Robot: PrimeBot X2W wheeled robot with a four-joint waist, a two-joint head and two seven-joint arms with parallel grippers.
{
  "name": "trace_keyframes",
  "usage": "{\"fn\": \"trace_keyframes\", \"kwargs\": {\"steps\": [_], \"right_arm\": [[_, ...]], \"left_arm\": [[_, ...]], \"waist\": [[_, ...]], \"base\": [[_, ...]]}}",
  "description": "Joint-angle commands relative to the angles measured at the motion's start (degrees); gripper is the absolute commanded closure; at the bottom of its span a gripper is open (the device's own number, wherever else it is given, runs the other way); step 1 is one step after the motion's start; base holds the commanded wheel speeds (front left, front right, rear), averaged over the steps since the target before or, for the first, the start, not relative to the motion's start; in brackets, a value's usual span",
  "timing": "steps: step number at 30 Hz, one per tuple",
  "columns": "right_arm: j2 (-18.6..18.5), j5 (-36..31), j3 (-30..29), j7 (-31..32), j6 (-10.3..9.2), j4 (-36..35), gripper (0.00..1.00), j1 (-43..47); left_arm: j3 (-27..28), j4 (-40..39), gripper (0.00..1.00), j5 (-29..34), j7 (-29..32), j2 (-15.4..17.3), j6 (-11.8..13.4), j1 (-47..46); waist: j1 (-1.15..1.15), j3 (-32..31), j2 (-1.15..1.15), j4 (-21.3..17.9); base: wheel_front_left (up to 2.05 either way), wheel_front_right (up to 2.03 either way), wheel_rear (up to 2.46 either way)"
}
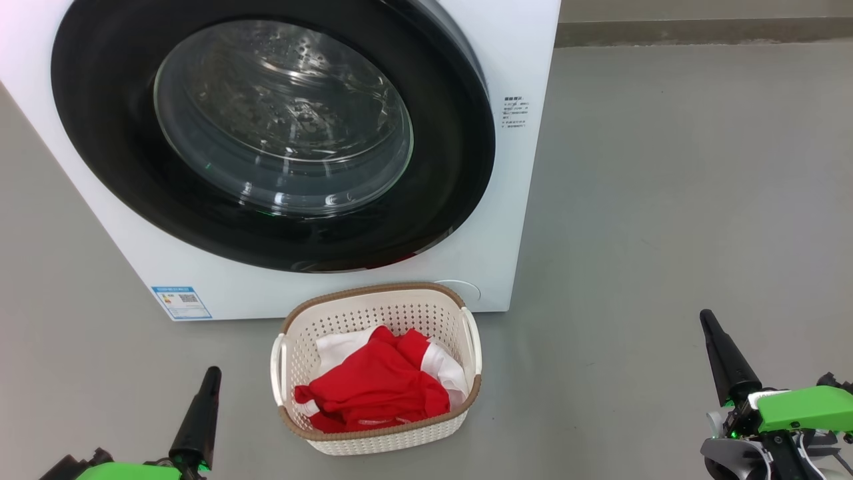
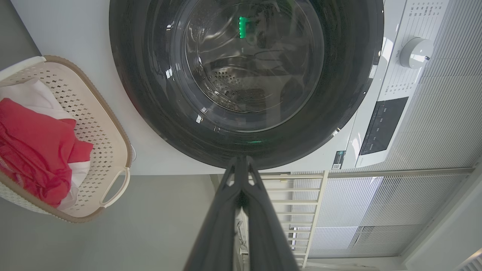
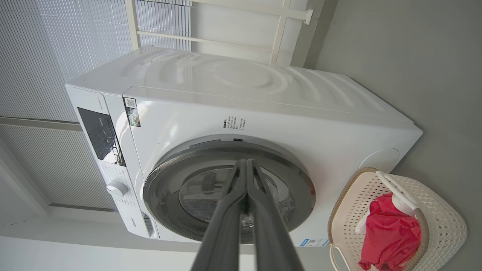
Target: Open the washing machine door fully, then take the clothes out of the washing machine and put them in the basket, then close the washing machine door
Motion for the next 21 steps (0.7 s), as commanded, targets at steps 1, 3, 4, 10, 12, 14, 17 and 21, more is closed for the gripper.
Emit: {"fn": "trace_keyframes", "kwargs": {"steps": [1, 3, 4, 10, 12, 14, 17, 21], "right_arm": [[-0.5, 0.3, 0.8, 0.3, -0.04, -1.6, 1.00, -2.4], [-0.5, 0.3, 0.8, 0.3, -0.04, -1.6, 1.00, -2.4], [-0.5, 0.3, 0.8, 0.3, -0.04, -1.6, 1.00, -2.4], [-0.5, 0.3, 0.8, 0.3, -0.04, -1.6, 1.00, -2.4], [-0.5, 0.3, 0.8, 0.3, -0.04, -1.6, 1.00, -2.4], [-0.5, 0.3, 0.8, 0.3, -0.04, -1.6, 1.00, -2.4], [-0.5, 0.3, 0.8, 0.3, -0.04, -1.6, 1.00, -2.4], [-0.5, 0.3, 0.8, 0.3, -0.04, -1.6, 1.00, -2.4]], "left_arm": [[2.0, -1.2, 1.00, -0.4, 0.2, 0.6, -0.4, -2.3], [2.0, -1.2, 1.00, -0.4, 0.2, 0.6, -0.4, -2.3], [2.0, -1.2, 1.00, -0.4, 0.2, 0.6, -0.4, -2.3], [2.0, -1.2, 1.00, -0.4, 0.2, 0.6, -0.4, -2.3], [2.0, -1.2, 1.00, -0.4, 0.2, 0.6, -0.4, -2.3], [2.0, -1.2, 1.00, -0.4, 0.2, 0.6, -0.4, -2.3], [2.0, -1.2, 1.00, -0.4, 0.2, 0.6, -0.4, -2.3], [2.0, -1.2, 1.00, -0.4, 0.2, 0.6, -0.4, -2.3]], "waist": [[0.00, 0.0, 0.00, 0.0], [0.00, 0.0, 0.00, 0.0], [0.00, 0.0, 0.00, 0.0], [0.00, 0.0, 0.00, 0.0], [0.00, 0.0, 0.00, 0.0], [0.00, 0.0, 0.00, 0.0], [0.00, 0.0, 0.00, 0.0], [0.00, 0.0, 0.00, 0.0]], "base": [[0.00, 0.00, 0.00], [0.00, 0.00, 0.00], [0.00, 0.00, 0.00], [0.00, 0.00, 0.00], [0.00, 0.00, 0.00], [0.00, 0.00, 0.00], [0.00, 0.00, 0.00], [0.00, 0.00, 0.00]]}}
